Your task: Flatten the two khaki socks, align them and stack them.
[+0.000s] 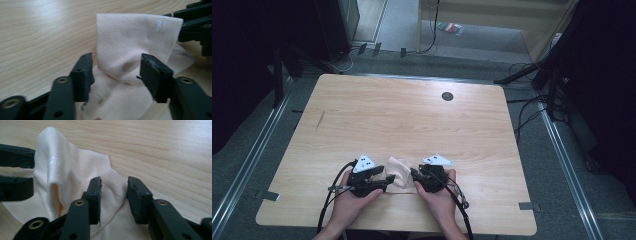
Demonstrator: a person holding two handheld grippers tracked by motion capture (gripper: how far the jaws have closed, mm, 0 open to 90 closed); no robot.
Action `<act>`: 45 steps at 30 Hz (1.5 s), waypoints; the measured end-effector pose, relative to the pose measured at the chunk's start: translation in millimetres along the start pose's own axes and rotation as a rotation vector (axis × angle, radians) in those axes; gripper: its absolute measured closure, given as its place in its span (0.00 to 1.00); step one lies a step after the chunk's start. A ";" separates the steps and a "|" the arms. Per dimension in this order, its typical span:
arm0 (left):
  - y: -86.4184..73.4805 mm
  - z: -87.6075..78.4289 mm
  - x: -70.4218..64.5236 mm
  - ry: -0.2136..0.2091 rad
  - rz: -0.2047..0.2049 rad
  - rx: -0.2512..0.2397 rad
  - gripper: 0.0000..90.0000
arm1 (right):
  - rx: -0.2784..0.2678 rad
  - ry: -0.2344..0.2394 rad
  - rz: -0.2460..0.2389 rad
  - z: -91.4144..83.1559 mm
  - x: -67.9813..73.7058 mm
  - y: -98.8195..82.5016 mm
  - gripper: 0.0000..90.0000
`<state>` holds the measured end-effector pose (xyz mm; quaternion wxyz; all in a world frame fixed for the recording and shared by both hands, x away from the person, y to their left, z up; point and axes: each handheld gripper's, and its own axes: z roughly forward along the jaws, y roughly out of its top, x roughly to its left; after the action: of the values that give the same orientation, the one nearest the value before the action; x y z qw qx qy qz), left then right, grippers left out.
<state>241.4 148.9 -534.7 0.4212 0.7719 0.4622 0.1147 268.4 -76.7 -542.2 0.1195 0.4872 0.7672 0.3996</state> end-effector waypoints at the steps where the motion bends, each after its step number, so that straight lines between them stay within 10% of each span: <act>1: 0.0 1.3 0.5 0.006 0.001 0.003 0.61 | -0.003 -0.006 -0.007 0.0 0.3 -0.5 0.79; 10: -0.5 -1.7 5.1 -0.042 0.045 -0.014 0.98 | -0.066 -0.006 -0.046 -7.0 1.3 -0.2 0.96; 26: 6.4 -38.8 25.1 -0.147 0.080 -0.054 1.00 | -0.154 0.026 0.020 -41.7 -20.1 11.5 1.00; 38: 29.5 -85.0 38.7 -0.255 0.176 0.072 1.00 | -0.126 0.110 0.051 -76.9 -10.7 14.0 1.00; 43: 22.5 -72.3 43.9 -0.230 0.187 0.126 1.00 | -0.083 0.093 0.016 -69.4 -5.6 2.2 1.00; 45: 12.7 -51.7 46.3 -0.160 0.169 0.103 0.98 | -0.044 0.056 -0.001 -53.6 -8.4 -7.1 1.00</act>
<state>245.3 211.7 -503.0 0.4053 0.8354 0.3657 0.0638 237.3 -111.9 -514.2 0.1089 0.4725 0.7617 0.4298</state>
